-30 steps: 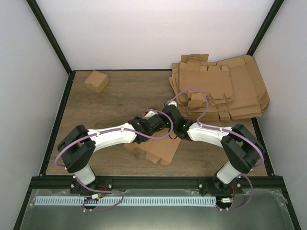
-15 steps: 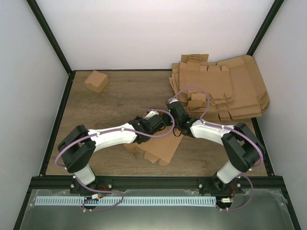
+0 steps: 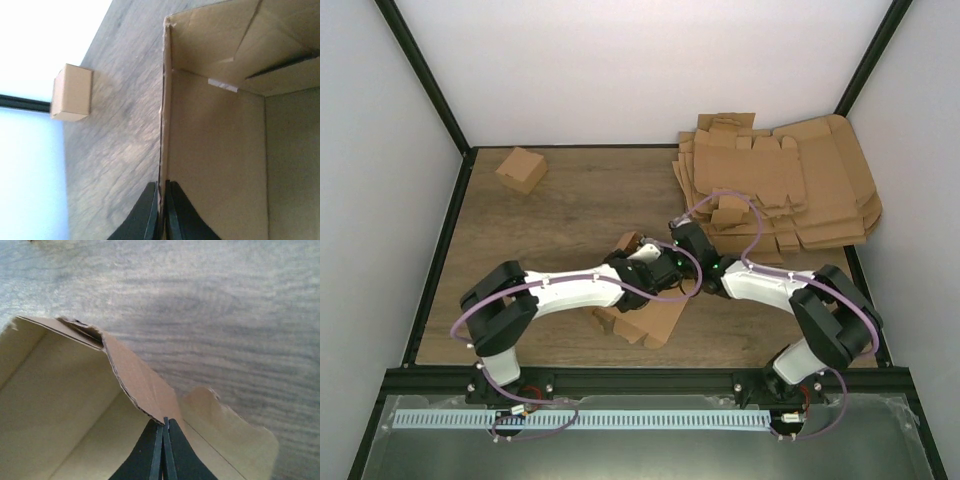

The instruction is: Fold the paper box

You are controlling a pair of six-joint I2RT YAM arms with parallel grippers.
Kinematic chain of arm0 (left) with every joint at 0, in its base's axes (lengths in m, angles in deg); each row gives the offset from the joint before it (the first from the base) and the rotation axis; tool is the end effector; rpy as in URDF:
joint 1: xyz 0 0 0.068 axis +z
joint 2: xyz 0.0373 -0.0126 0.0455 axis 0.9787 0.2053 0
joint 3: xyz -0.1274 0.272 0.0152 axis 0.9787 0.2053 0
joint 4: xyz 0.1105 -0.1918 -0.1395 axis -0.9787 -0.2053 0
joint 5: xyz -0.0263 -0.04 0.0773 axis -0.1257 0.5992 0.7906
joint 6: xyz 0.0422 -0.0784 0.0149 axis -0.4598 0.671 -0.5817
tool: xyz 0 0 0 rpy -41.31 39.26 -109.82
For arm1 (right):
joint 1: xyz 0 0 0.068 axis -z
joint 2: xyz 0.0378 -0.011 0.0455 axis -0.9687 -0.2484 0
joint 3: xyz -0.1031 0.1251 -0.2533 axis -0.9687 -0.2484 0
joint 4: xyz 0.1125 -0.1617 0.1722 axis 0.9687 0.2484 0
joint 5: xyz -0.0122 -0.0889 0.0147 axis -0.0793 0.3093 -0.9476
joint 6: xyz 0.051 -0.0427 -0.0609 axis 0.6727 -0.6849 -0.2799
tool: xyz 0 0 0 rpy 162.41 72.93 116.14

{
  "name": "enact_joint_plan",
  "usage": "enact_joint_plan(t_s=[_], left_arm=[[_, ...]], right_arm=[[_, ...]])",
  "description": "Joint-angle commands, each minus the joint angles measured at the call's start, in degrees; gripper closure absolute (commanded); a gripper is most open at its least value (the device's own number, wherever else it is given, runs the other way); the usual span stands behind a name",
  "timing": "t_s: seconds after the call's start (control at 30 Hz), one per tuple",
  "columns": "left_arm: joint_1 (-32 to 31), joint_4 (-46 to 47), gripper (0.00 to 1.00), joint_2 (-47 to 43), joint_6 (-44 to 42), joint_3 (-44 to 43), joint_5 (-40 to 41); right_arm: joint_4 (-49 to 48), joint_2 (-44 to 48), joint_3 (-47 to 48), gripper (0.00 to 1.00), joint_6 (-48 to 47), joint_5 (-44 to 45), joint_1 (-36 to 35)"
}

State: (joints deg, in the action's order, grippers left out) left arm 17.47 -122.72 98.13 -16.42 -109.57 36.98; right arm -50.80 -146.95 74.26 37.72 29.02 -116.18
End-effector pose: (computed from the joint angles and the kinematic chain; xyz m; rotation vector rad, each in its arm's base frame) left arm 0.2262 -0.2678 0.1906 0.8309 2.1032 0.7813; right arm 0.2599 0.2220 0.1804 -0.1374 2.3660 0.6563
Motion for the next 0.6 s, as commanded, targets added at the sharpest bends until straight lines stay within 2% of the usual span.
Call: enact_joint_plan(t_s=[0.0, 0.2, 0.4, 0.57], left_arm=[[-3.8, -3.9, 0.96, 3.0, 1.4, -3.5, 10.0], [-6.9, -6.7, 0.96, 6.4, 2.2, -4.4, 14.3], [-9.5, -7.9, 0.96, 9.4, 3.3, -4.1, 16.7], [-10.2, -6.9, 0.96, 10.3, 3.5, -2.4, 18.6]], right_arm=[[-3.5, 1.4, -4.7, 0.99, 6.1, -2.0, -1.2], [-15.9, 3.8, -13.6, 0.99, 6.8, -3.5, -1.3], [-32.4, 4.7, -21.8, 0.99, 4.4, -9.7, -1.3], [-38.0, 3.3, -23.9, 0.98, 1.2, -13.6, -1.3]])
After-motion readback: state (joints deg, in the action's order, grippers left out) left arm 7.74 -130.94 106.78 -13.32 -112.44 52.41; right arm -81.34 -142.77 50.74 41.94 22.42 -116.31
